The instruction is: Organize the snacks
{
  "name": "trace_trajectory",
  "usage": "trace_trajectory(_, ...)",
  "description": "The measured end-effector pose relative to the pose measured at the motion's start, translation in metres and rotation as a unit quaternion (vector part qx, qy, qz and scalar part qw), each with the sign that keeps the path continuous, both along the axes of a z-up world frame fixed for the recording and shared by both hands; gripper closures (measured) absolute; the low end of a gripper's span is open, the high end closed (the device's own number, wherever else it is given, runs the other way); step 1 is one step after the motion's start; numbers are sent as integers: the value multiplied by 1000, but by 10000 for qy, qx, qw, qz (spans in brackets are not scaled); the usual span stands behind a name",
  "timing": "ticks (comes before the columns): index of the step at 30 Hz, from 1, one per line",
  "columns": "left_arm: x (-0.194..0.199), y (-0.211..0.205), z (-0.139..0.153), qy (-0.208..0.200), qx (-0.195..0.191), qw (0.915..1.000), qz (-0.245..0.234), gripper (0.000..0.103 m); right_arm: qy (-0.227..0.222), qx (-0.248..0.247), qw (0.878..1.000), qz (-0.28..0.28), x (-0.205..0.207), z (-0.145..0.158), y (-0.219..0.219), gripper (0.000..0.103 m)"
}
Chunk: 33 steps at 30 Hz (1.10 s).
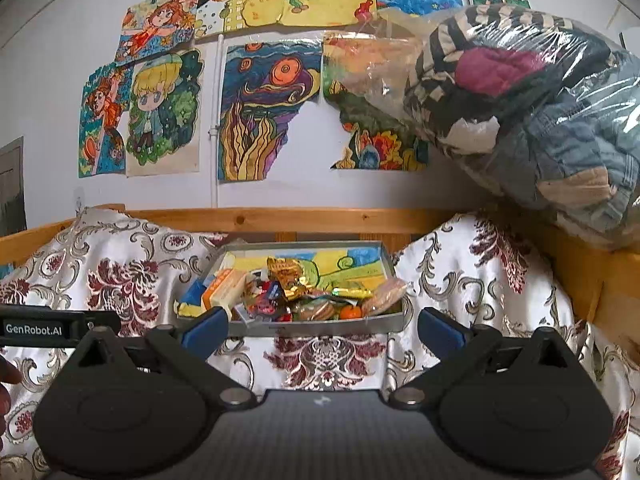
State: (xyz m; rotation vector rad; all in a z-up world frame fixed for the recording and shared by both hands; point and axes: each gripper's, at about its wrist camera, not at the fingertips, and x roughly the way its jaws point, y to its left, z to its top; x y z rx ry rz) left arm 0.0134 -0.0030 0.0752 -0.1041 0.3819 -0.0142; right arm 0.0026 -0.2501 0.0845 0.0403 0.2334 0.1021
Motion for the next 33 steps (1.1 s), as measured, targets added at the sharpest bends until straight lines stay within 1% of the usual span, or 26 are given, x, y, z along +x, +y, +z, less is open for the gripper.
trace_trajectory(6,1,-4,-11,23,180,9998,-35,1,63,-4,10000,25,2,-9,1,0)
trace_trajectory(10,2,-3,-19,64,154,9999,-24,1,54,16,10000,8,1,-14,0,0)
trace_trajectory(20,6,6,-40,241,39,9997,85,1,215,102,9997,-49,4,-34,-2,0)
trace_trajectory(24,6,6,-45,289,83,9995,97,1,316,77,9995,-41,6,-40,0,0)
trace_trajectory(33,3,3,-47,287,173,9994,44,1,361,52,9993,17,4,-42,2,0)
